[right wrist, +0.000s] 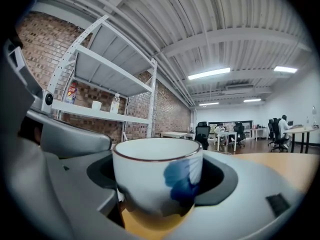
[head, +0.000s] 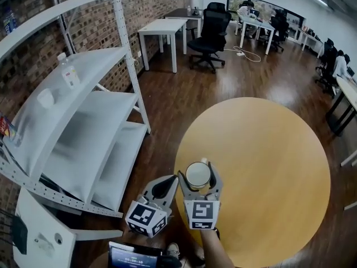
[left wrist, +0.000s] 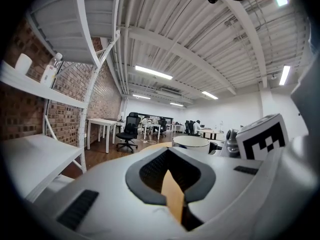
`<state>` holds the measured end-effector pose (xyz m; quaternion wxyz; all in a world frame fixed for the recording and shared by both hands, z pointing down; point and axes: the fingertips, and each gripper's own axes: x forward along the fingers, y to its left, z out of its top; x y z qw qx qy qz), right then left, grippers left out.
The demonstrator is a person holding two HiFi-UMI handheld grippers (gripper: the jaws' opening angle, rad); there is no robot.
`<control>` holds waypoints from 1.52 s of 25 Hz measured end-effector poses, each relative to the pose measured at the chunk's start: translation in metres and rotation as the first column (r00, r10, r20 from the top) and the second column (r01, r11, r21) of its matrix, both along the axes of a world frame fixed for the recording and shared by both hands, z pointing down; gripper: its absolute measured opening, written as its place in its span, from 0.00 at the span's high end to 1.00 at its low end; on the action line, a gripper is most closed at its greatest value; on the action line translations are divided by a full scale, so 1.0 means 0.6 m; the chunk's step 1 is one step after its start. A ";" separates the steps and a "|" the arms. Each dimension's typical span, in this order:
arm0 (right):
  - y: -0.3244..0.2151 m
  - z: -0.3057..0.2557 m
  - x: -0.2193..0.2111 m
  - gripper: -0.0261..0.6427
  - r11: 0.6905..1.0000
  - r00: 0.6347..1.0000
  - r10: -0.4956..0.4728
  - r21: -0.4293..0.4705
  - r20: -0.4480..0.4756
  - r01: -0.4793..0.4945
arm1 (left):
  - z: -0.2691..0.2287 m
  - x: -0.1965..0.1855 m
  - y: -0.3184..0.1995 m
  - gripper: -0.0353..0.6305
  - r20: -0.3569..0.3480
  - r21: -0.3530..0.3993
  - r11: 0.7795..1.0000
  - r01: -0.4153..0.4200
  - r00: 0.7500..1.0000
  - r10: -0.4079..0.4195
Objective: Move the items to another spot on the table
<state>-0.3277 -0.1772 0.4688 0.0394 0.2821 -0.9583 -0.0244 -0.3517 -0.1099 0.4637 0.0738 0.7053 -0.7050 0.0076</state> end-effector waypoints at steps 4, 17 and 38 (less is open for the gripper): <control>-0.008 0.047 -0.005 0.35 0.999 0.999 0.025 -0.025 -0.019 -0.026 | 0.022 -0.006 -0.004 0.94 -0.007 -0.028 1.000 -0.011 1.000 0.010; -0.031 0.160 -0.006 0.35 0.991 0.995 0.072 -0.108 -0.066 -0.079 | 0.099 -0.015 -0.009 0.94 -0.012 -0.100 0.994 -0.040 0.999 0.039; -0.019 0.203 0.007 0.33 0.976 0.991 0.077 -0.193 -0.106 -0.097 | 0.113 -0.018 -0.001 0.94 -0.030 -0.114 0.993 -0.039 0.999 0.036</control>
